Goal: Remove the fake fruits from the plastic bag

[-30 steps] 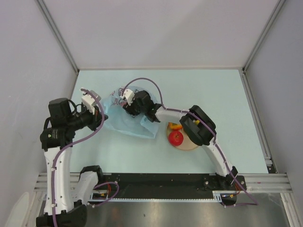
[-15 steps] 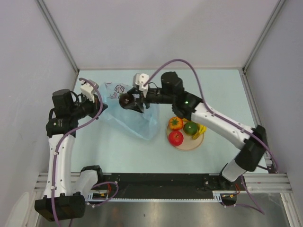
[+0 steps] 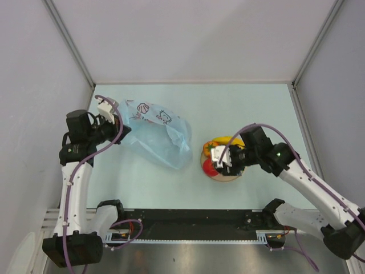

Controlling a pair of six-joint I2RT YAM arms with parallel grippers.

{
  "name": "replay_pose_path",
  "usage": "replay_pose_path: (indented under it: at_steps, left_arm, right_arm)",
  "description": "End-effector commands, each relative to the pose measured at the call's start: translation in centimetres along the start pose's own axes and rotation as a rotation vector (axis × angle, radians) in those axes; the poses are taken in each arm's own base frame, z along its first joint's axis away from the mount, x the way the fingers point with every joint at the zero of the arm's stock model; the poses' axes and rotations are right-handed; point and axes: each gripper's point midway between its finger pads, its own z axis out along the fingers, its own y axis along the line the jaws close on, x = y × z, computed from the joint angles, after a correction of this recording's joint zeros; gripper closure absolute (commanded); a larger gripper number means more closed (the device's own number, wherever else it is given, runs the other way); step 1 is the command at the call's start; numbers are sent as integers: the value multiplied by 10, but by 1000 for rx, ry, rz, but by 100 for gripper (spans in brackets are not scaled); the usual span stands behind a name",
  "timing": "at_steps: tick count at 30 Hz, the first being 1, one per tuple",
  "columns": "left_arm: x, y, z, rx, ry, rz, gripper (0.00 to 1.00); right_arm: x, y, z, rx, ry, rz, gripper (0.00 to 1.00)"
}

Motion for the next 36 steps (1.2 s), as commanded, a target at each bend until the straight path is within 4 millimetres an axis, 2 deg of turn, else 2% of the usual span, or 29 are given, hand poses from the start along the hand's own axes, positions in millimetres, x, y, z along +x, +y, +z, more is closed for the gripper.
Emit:
replay_pose_path:
  at_steps: [1, 7, 12, 17, 19, 25, 29, 34, 36]
  left_arm:
    - [-9, 1, 0, -2, -34, -9, 100]
    - [-12, 3, 0, -10, -23, 2, 100]
    - [-9, 4, 1, -7, -20, -9, 100]
    - [-7, 5, 2, -10, -10, -15, 100]
    - [-6, 5, 2, -10, -7, -17, 100]
    - [-4, 5, 2, -13, 1, -23, 100]
    - [-2, 5, 3, -12, -3, -24, 100]
    - [1, 4, 4, 0, 1, -34, 100]
    - [0, 4, 6, 5, -4, -36, 100]
  right_arm:
    - [59, 45, -14, -81, 185, -89, 61]
    - [100, 59, -7, -70, 274, -76, 62]
    - [114, 52, 5, -25, 289, -91, 61]
    - [119, 39, 22, 17, 276, -86, 59]
    - [125, 40, 28, 7, 282, -89, 58]
    - [139, 31, 39, 18, 316, -124, 46]
    - [136, 25, 36, 58, 310, -115, 23]
    - [120, 21, 14, 122, 281, -182, 14]
    - [104, 14, -1, 183, 230, -239, 11]
